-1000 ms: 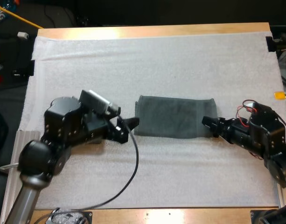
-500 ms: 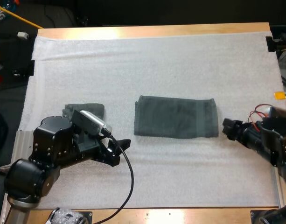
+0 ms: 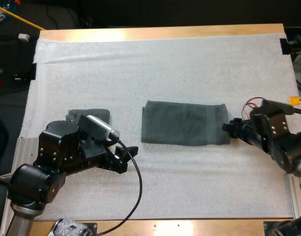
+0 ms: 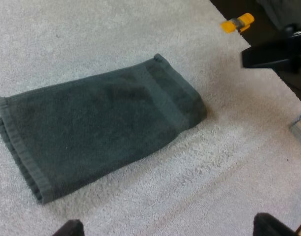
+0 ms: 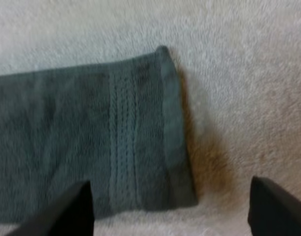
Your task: Pick towel from pile, fold and stack
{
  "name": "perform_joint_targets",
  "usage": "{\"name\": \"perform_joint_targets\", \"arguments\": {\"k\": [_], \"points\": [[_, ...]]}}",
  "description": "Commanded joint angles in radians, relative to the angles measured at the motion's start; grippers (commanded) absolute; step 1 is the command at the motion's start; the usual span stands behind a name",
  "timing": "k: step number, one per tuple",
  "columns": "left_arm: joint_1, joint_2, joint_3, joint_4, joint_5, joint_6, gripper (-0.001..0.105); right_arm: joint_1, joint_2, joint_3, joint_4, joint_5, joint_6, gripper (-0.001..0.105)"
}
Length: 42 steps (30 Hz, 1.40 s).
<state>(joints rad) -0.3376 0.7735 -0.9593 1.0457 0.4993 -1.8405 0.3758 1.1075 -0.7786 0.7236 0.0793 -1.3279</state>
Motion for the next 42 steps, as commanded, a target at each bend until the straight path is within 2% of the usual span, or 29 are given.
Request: {"name": "perform_joint_targets", "arguments": {"k": [1, 6, 11, 17, 19, 29, 39, 42], "points": [[0.0, 0.0, 0.0, -0.002, -0.009, -0.002, 0.066, -0.018, 0.02, -0.004, -0.013, -0.025, -0.011, 0.064], [0.0, 0.0, 0.0, -0.002, -0.009, -0.017, 0.066, -0.125, 0.111, -0.004, -0.016, -0.126, -0.025, 0.064], [0.0, 0.0, 0.0, 0.005, -0.009, -0.025, 0.066, -0.233, 0.168, -0.004, -0.016, -0.267, -0.09, 0.064], [0.0, 0.0, 0.0, 0.029, -0.009, -0.025, 0.066, -0.311, 0.216, -0.004, -0.016, -0.331, -0.112, 0.064], [0.0, 0.0, 0.0, 0.035, -0.009, -0.025, 0.066, -0.323, 0.231, -0.004, -0.016, -0.336, -0.116, 0.064], [0.0, 0.0, 0.0, 0.036, -0.009, -0.046, 0.066, -0.326, 0.326, -0.004, -0.028, -0.525, -0.156, 0.064], [0.0, 0.0, 0.0, 0.052, -0.009, -0.046, 0.066, -0.325, 0.428, -0.004, -0.081, -0.534, -0.147, 0.064], [0.0, 0.0, 0.0, 0.052, -0.009, -0.058, 0.066, -0.304, 0.476, -0.004, -0.114, -0.597, -0.11, 0.064]]}}
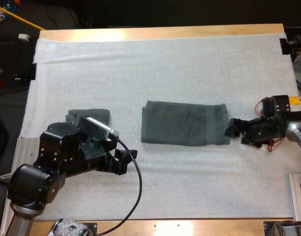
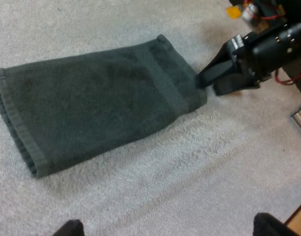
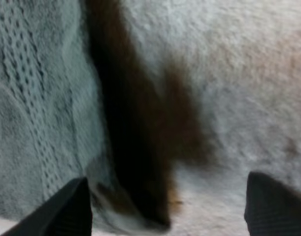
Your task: Pick towel from pile, fold and stack
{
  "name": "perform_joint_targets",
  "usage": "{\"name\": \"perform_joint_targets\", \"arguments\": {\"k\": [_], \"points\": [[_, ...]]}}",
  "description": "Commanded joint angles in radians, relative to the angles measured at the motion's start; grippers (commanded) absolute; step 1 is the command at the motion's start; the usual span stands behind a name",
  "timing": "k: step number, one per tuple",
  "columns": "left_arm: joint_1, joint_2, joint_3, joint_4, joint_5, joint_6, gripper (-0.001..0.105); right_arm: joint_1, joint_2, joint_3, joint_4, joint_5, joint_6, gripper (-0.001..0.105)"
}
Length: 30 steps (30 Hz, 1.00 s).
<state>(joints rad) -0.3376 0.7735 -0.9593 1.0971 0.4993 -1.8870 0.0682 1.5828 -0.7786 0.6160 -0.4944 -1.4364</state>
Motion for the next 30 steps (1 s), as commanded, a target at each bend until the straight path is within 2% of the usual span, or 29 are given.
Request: {"name": "perform_joint_targets", "arguments": {"k": [1, 6, 9, 14, 18, 20, 21, 25, 30], "points": [[0.0, 0.0, 0.0, 0.001, -0.009, -0.016, 0.066, 0.012, 0.014, -0.004, -0.017, -0.048, 0.009, 0.064], [0.0, 0.0, 0.0, 0.001, -0.004, -0.017, 0.066, 0.061, 0.061, -0.004, -0.06, -0.071, 0.081, 0.064], [0.0, 0.0, 0.0, 0.005, 0.006, -0.017, 0.066, 0.097, 0.074, -0.004, -0.08, -0.069, 0.125, 0.058], [0.0, 0.0, 0.0, 0.014, 0.006, -0.017, 0.066, 0.123, 0.075, -0.004, -0.085, -0.063, 0.149, 0.037], [0.0, 0.0, 0.0, 0.028, 0.006, -0.017, 0.066, 0.123, 0.067, -0.004, -0.073, -0.047, 0.16, 0.015], [0.0, 0.0, 0.0, 0.029, 0.006, -0.017, 0.066, 0.123, 0.043, -0.004, -0.06, 0.005, 0.155, 0.002], [0.0, 0.0, 0.0, 0.029, 0.006, -0.017, 0.066, 0.123, 0.026, -0.004, -0.05, 0.046, 0.151, 0.0], [0.0, 0.0, 0.001, 0.029, 0.006, -0.017, 0.066, 0.123, -0.079, -0.012, 0.023, 0.253, 0.061, 0.0], [0.0, 0.0, 0.018, 0.029, 0.006, -0.017, 0.066, 0.123, -0.169, -0.05, 0.152, 0.441, -0.095, 0.0]]}}
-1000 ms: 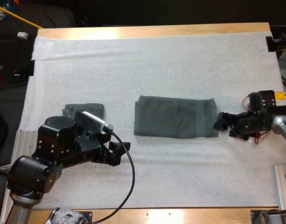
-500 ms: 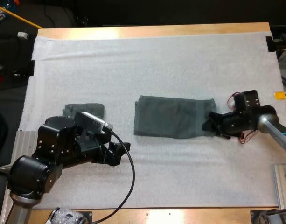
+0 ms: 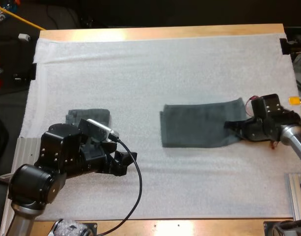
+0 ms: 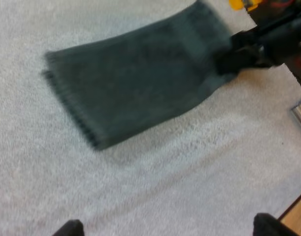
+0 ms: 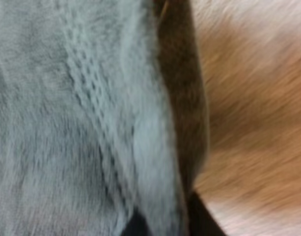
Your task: Pick towel from pile, fold and stack
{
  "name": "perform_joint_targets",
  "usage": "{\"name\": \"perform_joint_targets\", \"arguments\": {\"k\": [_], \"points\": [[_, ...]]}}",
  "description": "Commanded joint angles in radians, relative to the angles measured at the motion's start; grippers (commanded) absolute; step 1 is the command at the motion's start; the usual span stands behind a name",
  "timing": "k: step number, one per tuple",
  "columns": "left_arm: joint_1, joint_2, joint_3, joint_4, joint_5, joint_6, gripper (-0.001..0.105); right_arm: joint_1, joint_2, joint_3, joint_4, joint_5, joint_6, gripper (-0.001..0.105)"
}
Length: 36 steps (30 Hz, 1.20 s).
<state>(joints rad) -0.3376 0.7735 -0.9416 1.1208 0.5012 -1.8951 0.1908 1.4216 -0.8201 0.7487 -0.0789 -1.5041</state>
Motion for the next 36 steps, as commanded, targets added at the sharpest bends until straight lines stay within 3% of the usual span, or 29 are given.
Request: {"name": "perform_joint_targets", "arguments": {"k": [1, 5, 14, 22, 32, 36], "points": [[0.0, 0.0, 0.008, 0.005, 0.004, -0.009, 0.066, 0.0, -0.022, -0.023, 0.049, 0.065, -0.062, 0.0], [0.0, 0.0, 0.047, 0.005, 0.004, -0.012, 0.066, 0.001, -0.044, -0.076, 0.136, 0.109, -0.13, 0.0], [0.0, 0.0, 0.05, -0.004, 0.014, -0.015, 0.066, 0.129, -0.044, -0.088, 0.146, 0.102, -0.131, 0.0], [0.0, 0.0, 0.05, -0.004, 0.104, -0.015, 0.066, 0.254, -0.033, -0.088, 0.042, 0.09, 0.046, 0.0], [0.0, 0.0, 0.05, -0.004, 0.12, -0.015, 0.066, 0.288, 0.094, -0.088, -0.088, -0.163, 0.212, 0.0], [0.0, 0.0, 0.05, -0.004, 0.121, -0.015, 0.066, 0.319, 0.135, -0.088, -0.166, -0.194, 0.312, 0.0]]}}
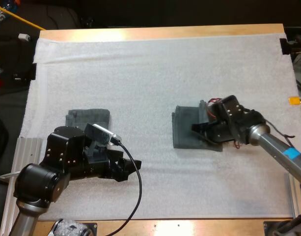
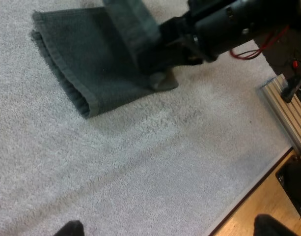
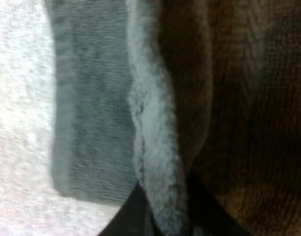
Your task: Pick towel from pile, fold and stack
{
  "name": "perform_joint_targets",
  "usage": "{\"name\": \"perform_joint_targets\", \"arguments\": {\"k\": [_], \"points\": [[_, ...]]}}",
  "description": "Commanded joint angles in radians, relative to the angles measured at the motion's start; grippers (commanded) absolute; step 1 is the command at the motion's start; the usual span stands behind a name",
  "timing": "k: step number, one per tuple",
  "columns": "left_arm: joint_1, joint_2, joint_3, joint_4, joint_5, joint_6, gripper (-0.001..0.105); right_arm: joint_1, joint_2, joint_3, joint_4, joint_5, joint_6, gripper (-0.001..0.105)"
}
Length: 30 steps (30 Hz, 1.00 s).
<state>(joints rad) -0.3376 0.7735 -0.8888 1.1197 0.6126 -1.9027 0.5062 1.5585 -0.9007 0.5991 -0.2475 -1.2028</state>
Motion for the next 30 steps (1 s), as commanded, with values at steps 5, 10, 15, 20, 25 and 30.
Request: {"name": "perform_joint_targets", "arguments": {"k": [5, 10, 15, 20, 25, 30], "points": [[0.0, 0.0, -0.002, -0.003, 0.011, -0.008, 0.066, 0.043, 0.042, -0.008, -0.114, -0.081, 0.078, 0.0], [0.0, 0.0, -0.002, -0.003, 0.013, -0.008, 0.066, 0.065, 0.083, -0.008, -0.147, -0.08, 0.128, 0.007], [0.0, 0.0, -0.002, -0.003, 0.013, -0.008, 0.066, 0.069, 0.089, -0.013, -0.163, -0.135, 0.124, 0.061], [0.0, 0.0, -0.002, -0.003, 0.013, 0.0, 0.066, 0.07, 0.078, -0.038, -0.182, -0.142, 0.122, 0.071], [0.0, 0.0, -0.002, -0.003, 0.013, 0.0, 0.066, 0.113, 0.077, -0.056, -0.204, -0.147, 0.126, 0.07], [0.0, 0.0, -0.002, -0.003, 0.013, 0.0, 0.066, 0.181, 0.081, -0.056, -0.215, -0.088, 0.138, 0.07]]}}
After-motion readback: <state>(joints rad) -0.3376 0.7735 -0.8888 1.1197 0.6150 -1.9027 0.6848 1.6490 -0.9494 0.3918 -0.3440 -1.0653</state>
